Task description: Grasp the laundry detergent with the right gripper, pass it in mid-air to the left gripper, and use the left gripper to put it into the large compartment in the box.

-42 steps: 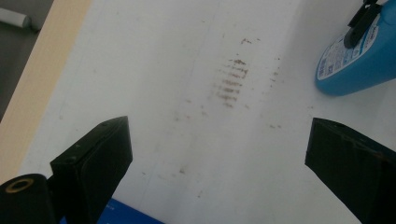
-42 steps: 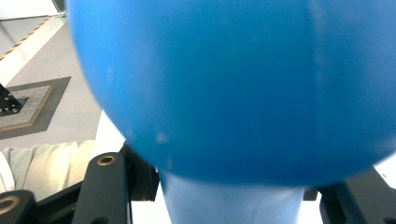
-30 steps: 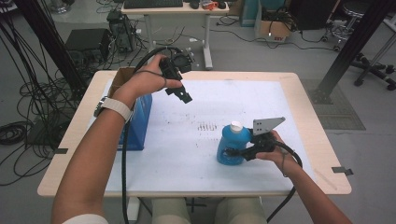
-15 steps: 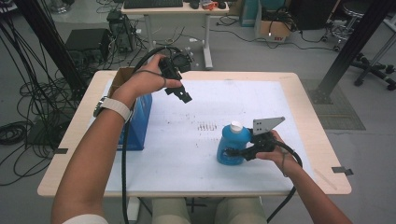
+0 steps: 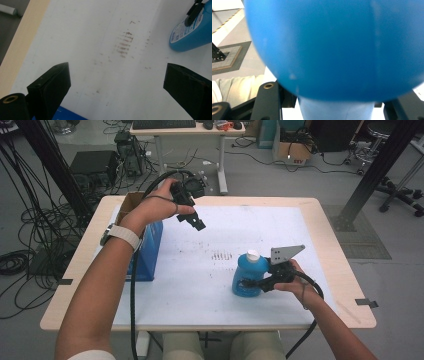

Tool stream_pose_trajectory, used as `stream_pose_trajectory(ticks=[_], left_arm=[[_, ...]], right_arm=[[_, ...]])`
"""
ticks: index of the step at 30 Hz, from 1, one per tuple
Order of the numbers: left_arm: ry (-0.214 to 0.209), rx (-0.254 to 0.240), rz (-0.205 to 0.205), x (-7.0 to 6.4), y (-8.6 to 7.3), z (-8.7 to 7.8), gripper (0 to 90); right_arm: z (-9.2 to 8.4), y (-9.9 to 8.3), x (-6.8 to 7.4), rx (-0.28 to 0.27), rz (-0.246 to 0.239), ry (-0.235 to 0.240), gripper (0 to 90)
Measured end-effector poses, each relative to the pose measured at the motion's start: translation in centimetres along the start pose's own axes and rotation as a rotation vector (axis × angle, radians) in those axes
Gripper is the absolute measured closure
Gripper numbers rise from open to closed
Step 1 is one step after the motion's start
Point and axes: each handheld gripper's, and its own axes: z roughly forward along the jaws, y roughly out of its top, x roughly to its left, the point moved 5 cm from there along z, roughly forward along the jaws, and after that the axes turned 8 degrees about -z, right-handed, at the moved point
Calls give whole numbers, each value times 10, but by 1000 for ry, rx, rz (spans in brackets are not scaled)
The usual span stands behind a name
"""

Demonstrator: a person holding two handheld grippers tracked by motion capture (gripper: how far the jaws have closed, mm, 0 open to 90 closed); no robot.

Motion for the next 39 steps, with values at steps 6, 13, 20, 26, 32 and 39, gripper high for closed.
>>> stream_pose_trajectory(ticks=[6, 13, 20, 26, 32, 39], left_arm=[[-3, 1, 2, -1, 0, 0, 76], [-2, 2, 3, -1, 0, 0, 76], [-4, -2, -1, -1, 0, 1, 76], [-8, 3, 2, -1, 0, 3, 76], [-7, 4, 4, -1, 0, 4, 76], [-7, -1, -1, -1, -1, 3, 76]], right_arm=[[0, 0, 0, 1, 0, 0, 406], [0, 0, 0, 2, 1, 0, 406], [0, 0, 0, -4, 4, 0, 406], [0, 0, 0, -5, 4, -1, 406], [0, 0, 0, -2, 1, 0, 408], [0, 0, 0, 9, -2, 3, 410]])
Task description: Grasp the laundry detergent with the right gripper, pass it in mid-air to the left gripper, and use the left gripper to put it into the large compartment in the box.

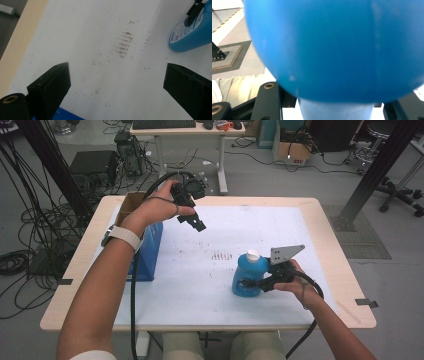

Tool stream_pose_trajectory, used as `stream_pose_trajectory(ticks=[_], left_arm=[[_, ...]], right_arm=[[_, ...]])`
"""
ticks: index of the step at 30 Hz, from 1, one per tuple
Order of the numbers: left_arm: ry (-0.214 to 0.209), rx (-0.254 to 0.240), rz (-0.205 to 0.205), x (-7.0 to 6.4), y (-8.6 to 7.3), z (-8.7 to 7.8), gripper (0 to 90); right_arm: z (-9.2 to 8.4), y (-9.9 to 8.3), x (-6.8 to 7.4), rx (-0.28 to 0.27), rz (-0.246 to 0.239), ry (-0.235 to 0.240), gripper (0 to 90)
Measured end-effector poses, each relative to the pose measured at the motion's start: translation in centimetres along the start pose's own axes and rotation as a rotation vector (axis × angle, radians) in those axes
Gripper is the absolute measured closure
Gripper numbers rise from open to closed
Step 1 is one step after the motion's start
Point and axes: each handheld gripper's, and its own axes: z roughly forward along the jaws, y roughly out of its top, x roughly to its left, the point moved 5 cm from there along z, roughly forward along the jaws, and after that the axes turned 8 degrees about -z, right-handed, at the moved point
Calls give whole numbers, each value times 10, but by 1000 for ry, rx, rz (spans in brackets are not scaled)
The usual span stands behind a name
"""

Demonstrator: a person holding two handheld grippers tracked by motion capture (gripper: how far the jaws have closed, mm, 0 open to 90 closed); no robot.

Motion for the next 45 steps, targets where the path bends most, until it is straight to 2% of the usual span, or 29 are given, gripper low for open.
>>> stream_pose_trajectory(ticks=[7, 19, 24, 32, 45], left_arm=[[1, 6, 2, -1, 0, 1, 76], [0, 19, 2, -2, -1, 4, 76], [-3, 13, -1, -2, -1, 3, 76], [-4, 11, -2, -1, -1, 3, 76], [0, 7, 0, 0, -2, 2, 76]], right_arm=[[1, 1, 0, -9, 3, 1, 410], [0, 0, 0, 10, 3, 2, 409], [1, 1, 0, 0, -3, 4, 409], [0, 1, 0, 21, 2, 8, 409], [0, 2, 0, 20, 0, 10, 410]])
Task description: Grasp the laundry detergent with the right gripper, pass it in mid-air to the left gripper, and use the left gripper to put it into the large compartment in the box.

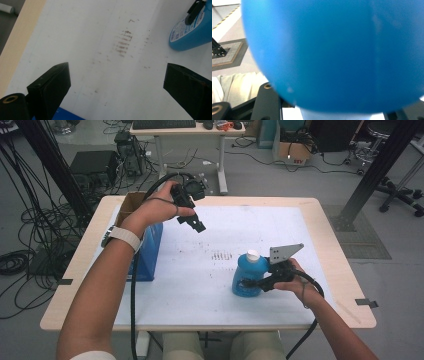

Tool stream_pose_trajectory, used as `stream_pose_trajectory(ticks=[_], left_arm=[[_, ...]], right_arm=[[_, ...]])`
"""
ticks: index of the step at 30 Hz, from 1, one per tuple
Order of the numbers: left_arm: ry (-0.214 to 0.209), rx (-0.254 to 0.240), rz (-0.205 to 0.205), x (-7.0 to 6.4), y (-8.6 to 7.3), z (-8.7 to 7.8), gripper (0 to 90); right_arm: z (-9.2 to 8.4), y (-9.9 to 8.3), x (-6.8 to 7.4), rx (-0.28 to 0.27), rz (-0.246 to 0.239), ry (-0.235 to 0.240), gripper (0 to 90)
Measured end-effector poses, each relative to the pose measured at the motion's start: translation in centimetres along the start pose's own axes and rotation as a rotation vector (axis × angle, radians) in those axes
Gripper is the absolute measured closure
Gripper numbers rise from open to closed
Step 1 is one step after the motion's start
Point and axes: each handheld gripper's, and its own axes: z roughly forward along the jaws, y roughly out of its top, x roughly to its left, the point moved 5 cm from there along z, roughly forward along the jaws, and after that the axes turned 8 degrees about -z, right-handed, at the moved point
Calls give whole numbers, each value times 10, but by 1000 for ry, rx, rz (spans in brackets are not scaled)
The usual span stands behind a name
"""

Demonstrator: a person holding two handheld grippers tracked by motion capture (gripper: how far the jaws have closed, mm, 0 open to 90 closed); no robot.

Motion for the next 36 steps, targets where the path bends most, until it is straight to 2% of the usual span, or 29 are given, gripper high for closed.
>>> stream_pose_trajectory(ticks=[17, 18, 22, 27, 28, 30, 31, 36], left_arm=[[-2, -13, -9, -1, -3, -2, 76], [-2, -13, -9, -1, -3, -2, 76], [-1, -16, -6, -2, -4, -1, 76], [-2, -24, 2, -7, -3, -3, 76], [2, -24, 5, -8, -3, -3, 76], [4, -24, 17, -11, -3, -5, 76], [5, -20, 20, -12, -3, -6, 76], [8, -37, 35, -20, -4, -14, 76]], right_arm=[[0, 0, 0, -7, -6, -1, 412], [-1, -1, 2, 18, 38, -2, 412], [-2, 0, 2, 23, 30, -1, 414], [-2, 0, 2, 31, 28, -5, 418], [-1, 0, 1, 17, 44, -10, 419], [-1, 0, 0, 14, 43, -11, 420], [-1, 1, 1, 6, 73, -14, 420], [-3, 3, 0, 11, 61, -17, 421]])
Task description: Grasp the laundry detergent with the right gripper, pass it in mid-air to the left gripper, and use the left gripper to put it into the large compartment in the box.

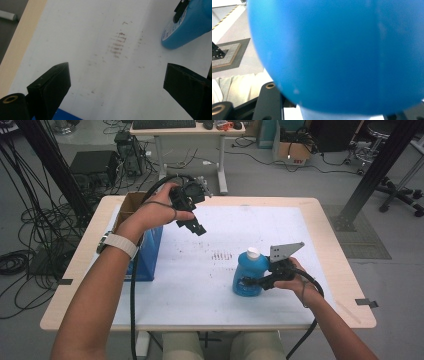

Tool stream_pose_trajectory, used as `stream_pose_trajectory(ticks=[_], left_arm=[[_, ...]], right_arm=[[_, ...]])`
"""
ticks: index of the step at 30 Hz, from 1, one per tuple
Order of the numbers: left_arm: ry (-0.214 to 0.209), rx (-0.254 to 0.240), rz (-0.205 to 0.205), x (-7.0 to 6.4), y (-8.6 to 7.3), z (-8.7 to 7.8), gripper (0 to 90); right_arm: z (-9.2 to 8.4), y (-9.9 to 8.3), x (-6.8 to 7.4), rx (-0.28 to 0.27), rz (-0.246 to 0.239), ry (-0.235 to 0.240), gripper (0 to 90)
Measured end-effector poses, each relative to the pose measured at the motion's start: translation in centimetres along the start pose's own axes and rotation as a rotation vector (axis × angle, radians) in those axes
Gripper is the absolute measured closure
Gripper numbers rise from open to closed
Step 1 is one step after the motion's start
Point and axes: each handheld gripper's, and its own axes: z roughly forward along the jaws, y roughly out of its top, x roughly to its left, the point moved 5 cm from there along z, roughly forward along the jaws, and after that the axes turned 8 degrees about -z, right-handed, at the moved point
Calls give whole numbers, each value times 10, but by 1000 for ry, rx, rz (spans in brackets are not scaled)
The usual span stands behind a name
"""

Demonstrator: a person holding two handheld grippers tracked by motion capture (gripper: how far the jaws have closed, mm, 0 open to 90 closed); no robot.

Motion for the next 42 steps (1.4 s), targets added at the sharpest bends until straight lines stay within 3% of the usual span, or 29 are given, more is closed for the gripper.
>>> stream_pose_trajectory(ticks=[5, 9, 13, 19, 21, 22, 23, 24, 26, 33, 36, 42], left_arm=[[7, -33, 12, -8, -1, -10, 76], [27, -15, 36, -17, -2, -17, 76], [35, -29, 54, -29, 1, -28, 73], [27, -21, 85, -42, 6, -36, 73], [-1, 2, 98, -55, 10, -39, 74], [-1, 2, 98, -55, 10, -39, 73], [-39, 14, 109, -63, 13, -42, 67], [-39, 14, 109, -63, 13, -42, 42], [-98, 7, 111, -75, 19, -46, 35], [-143, 14, 156, -103, 31, -50, 41], [-146, 18, 174, -110, 34, -53, 45], [-157, 26, 204, -122, 39, -55, 46]], right_arm=[[-7, 9, -1, -25, -3, -4, 423], [-11, 16, -3, -28, -32, -10, 422], [-17, 26, -3, -38, -41, 1, 422], [-24, 38, -1, -26, -64, 11, 420], [-29, 44, -1, -26, -71, 14, 420], [-29, 44, -1, -26, -71, 14, 420], [-33, 50, 0, -22, -77, 21, 420], [-33, 50, 0, -22, -77, 21, 420], [-36, 57, 2, -17, -83, 33, 420], [-41, 77, 11, -24, -111, 55, 421], [-42, 85, 15, 4, -152, 91, 421], [-41, 95, 21, 6, -179, 113, 421]])
